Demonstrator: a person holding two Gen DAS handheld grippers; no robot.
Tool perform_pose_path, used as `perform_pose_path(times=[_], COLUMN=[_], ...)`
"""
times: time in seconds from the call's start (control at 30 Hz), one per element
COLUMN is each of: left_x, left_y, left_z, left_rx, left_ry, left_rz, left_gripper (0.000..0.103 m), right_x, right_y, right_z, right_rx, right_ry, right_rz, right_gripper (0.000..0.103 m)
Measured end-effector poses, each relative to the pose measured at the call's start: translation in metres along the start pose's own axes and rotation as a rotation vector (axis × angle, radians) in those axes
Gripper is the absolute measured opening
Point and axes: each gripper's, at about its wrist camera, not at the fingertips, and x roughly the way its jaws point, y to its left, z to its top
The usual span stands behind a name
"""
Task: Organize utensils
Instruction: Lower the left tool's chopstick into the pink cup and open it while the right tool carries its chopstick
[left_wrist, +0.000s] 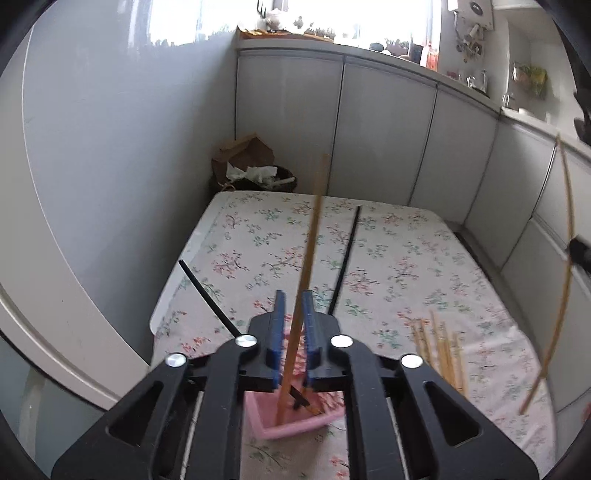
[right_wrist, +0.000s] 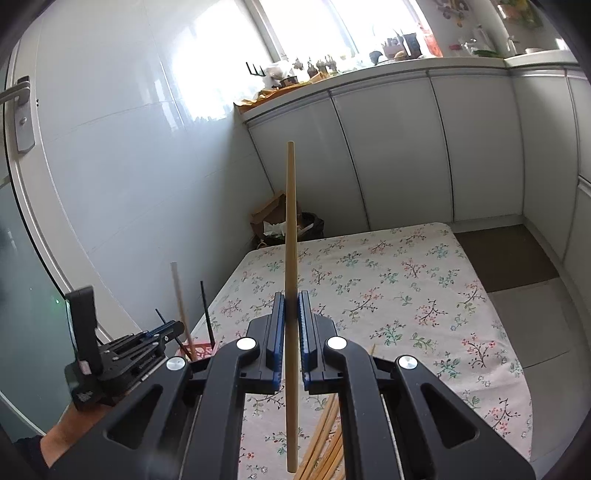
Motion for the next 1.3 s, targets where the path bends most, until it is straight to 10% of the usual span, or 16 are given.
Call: perform_pose_path(times=[0.2, 0.3, 0.9, 1.3], left_x=[-0.033, -0.048, -0.073, -0.077], left_y=[-0.001, 0.002, 0.028, 0.044], left_z=[0.017, 0.019, 0.014, 0.015], left_rx=[-0.078, -0.147, -0.270, -0.315], left_ry=[0.025, 0.094, 0.111, 0.110], left_rz=[0.050, 0.099, 0.020, 0.013], left_gripper=[0.044, 0.076, 0.079, 0.079], right_x=[0.007, 0.014, 0.091, 0.128], right_y=[0.006, 0.009, 0.089, 0.098], right_z=[-0.003, -0.007, -0.005, -0.032], right_rx=[-0.006, 0.013, 0.139, 0.072], right_ry=[0.012, 0.024, -0.145, -0.106], right_rz=[0.008, 0.022, 0.153, 0.117], right_gripper=[0.007, 0.007, 0.007, 0.008])
